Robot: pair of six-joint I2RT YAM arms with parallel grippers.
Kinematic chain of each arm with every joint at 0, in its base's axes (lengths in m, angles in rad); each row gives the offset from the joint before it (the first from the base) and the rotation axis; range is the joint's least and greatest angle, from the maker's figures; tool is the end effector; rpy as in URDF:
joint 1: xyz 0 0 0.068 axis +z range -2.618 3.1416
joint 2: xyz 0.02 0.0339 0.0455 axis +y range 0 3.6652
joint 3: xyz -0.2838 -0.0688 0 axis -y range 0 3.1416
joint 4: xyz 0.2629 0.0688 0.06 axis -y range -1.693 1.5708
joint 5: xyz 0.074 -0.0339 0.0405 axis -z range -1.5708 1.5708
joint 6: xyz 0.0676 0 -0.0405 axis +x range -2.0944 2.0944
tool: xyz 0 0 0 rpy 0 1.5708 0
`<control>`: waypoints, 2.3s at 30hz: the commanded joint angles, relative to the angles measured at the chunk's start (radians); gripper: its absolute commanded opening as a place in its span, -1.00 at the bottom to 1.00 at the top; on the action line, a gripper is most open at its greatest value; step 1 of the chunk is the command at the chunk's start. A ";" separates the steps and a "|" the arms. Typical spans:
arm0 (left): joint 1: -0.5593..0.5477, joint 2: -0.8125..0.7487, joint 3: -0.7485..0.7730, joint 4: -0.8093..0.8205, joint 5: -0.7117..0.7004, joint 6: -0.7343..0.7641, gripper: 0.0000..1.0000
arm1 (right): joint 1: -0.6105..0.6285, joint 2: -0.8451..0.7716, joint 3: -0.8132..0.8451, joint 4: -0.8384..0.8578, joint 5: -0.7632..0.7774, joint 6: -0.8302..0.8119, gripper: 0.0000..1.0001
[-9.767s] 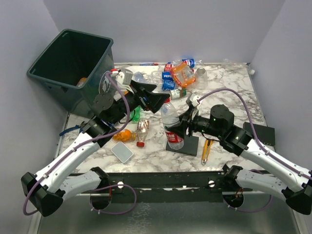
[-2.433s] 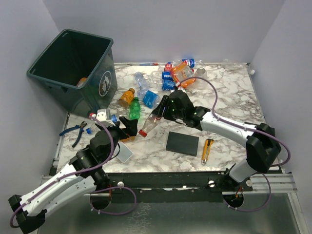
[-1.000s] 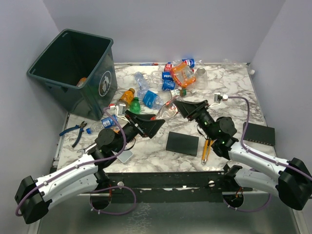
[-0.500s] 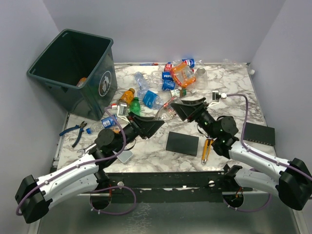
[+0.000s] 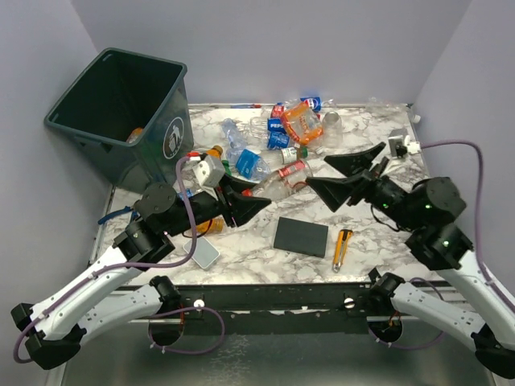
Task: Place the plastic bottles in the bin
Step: Pick up the plastic bottle at the center of the board.
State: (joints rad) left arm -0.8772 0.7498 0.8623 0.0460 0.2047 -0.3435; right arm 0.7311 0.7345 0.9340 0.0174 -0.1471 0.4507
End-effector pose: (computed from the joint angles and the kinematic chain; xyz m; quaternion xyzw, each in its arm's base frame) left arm 0.1206 -0.1666 0.4182 0.2452 0.6022 -0.4881 0.5822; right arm 0.1369 0.1361 0.4449 -0.1440 0.6106 0.4713 0.6199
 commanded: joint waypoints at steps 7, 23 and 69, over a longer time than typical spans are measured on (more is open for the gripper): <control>0.003 0.053 0.157 -0.542 0.355 0.578 -1.00 | 0.001 0.113 0.321 -0.550 -0.292 -0.360 0.97; 0.001 0.056 0.171 -0.566 0.374 0.956 -1.00 | 0.013 0.331 0.289 -0.599 -0.591 -0.440 0.88; 0.002 0.023 -0.033 0.371 0.015 0.383 0.98 | 0.134 0.079 -0.108 0.002 0.008 -0.299 -0.87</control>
State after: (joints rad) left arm -0.8726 0.8555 0.9352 0.0830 0.4904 0.2951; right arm 0.8692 0.8566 0.8810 -0.1524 -0.2253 0.0830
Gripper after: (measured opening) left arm 0.989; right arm 0.479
